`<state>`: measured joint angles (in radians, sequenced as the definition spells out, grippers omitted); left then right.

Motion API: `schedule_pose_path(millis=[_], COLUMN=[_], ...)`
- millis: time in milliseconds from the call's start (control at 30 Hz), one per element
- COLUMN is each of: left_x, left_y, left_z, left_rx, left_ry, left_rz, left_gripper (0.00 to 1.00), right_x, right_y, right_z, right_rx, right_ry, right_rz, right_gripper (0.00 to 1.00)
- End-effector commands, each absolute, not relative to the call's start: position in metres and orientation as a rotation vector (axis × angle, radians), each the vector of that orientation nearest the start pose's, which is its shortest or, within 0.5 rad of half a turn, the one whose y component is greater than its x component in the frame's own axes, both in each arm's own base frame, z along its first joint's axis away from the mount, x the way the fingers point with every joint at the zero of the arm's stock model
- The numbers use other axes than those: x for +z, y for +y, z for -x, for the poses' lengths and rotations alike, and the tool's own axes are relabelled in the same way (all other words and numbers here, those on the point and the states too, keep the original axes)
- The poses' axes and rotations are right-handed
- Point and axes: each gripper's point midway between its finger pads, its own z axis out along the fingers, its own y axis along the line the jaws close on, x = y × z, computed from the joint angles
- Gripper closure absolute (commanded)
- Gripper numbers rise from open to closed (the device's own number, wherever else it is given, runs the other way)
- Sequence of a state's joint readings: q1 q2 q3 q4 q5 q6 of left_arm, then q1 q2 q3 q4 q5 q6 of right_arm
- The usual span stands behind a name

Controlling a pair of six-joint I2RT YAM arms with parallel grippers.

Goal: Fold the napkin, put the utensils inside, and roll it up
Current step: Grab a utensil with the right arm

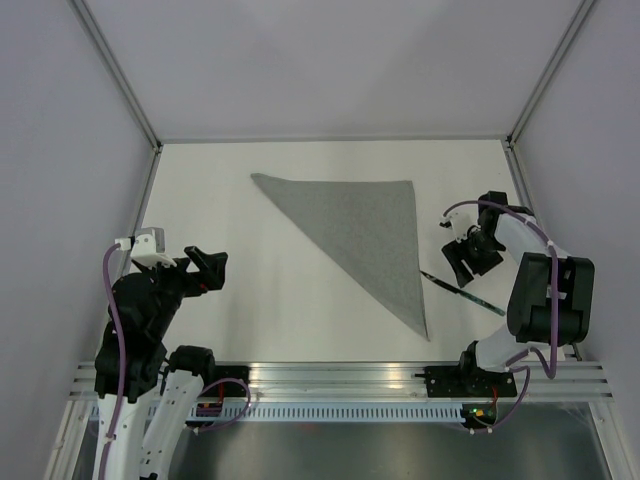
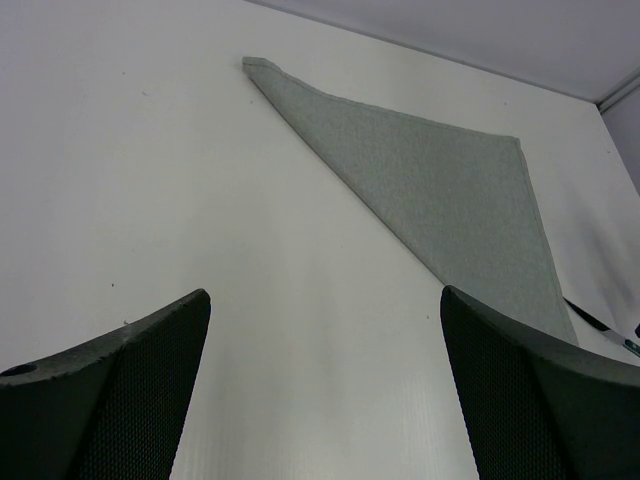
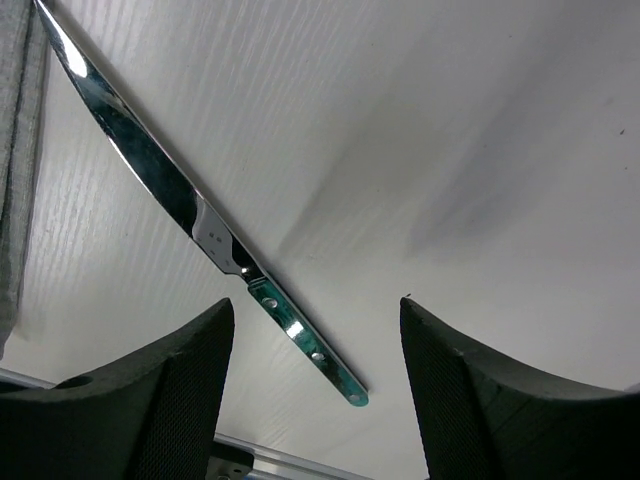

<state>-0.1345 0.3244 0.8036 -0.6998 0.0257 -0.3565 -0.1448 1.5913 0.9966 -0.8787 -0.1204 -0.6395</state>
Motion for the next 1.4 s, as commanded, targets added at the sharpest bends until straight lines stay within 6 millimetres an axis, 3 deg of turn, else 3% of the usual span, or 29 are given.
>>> schedule_pose_path(millis=[0,133,433,567,767,900,967,1100,1367], left_x=[0.278,0.278,0.277,0.277,0.277,0.276,0.275,0.274,0.273], left_y=[-0.044,-0.044,-0.045,-0.046,-0.046,-0.046,-0.046,-0.043,-0.042], left_z=[-0.192,-0.192,-0.193,-0.193,-0.193,-0.193,-0.193,-0.195,-0.195], left_rx=[-0.370,-0.369,-0.368,-0.373,-0.373,-0.375,-0.377,-0.357,-0.350], left_ry=[1.762,1.764,1.770,1.771,1.774,1.777,1.782,1.781,1.789], left_rz=[0.175,0.175,0.176,0.174,0.175,0.176,0.176,0.194,0.200], left_gripper=[0.00,0.00,0.00,0.00,0.00,0.00,0.00,0.00,0.00], right_x=[0.042,0.039,0.016,0.005,-0.009,-0.013,-0.012,-0.001,0.053], right_y=[-0.044,-0.050,-0.070,-0.074,-0.079,-0.080,-0.079,-0.073,-0.050], right_z=[-0.230,-0.216,-0.211,-0.209,-0.206,-0.206,-0.210,-0.222,-0.262], right_rx=[0.114,0.070,-0.134,-0.176,-0.216,-0.223,-0.217,-0.157,0.002], right_ry=[2.916,2.902,2.844,2.849,2.852,2.854,2.852,2.839,2.730], right_rz=[0.881,0.986,1.081,1.095,1.113,1.098,1.063,0.983,0.872], right_gripper=[0.27,0.27,0.29,0.35,0.57,0.88,1.00,1.00,1.00])
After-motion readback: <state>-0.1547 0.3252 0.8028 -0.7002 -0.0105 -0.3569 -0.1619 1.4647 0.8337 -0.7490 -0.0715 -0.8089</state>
